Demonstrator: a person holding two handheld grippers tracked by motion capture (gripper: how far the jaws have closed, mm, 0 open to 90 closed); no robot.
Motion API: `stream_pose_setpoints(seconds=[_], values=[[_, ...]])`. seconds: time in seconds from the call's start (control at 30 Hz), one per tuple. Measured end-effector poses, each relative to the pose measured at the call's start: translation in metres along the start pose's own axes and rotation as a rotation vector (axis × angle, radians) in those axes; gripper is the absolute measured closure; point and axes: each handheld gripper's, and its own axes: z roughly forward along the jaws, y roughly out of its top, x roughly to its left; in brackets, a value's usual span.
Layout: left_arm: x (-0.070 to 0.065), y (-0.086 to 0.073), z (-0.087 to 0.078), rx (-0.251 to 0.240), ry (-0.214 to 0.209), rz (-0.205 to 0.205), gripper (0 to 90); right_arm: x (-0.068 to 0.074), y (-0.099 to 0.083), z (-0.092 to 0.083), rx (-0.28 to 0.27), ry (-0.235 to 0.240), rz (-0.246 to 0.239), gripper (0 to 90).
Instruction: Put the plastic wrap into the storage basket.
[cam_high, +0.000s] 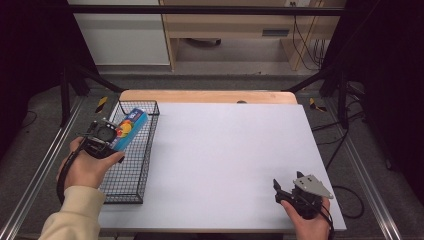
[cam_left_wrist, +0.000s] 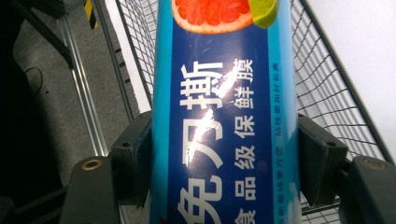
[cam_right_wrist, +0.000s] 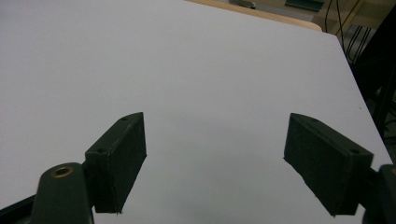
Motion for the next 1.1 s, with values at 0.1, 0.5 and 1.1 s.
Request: stream_pose_setpoints(seconds=[0.1, 0.5, 1.1], values=[[0.001, 0.001, 0.004, 0.019, 0.001, -0.009, 32.1, 0.0, 0.0, 0.0, 0.001, 0.001, -0.003, 21.1], [-0.003, 0.007, 0.023, 0.088, 0.016, -0.032, 32.1, 0.0, 0.0, 0.001, 0.003, 0.006, 0.0, 21.0], [-0.007, 0.016, 0.042, 0.163, 0.014, -0.038, 32.1, 0.0, 0.0, 0.001, 0.004, 0.018, -0.006, 21.0]])
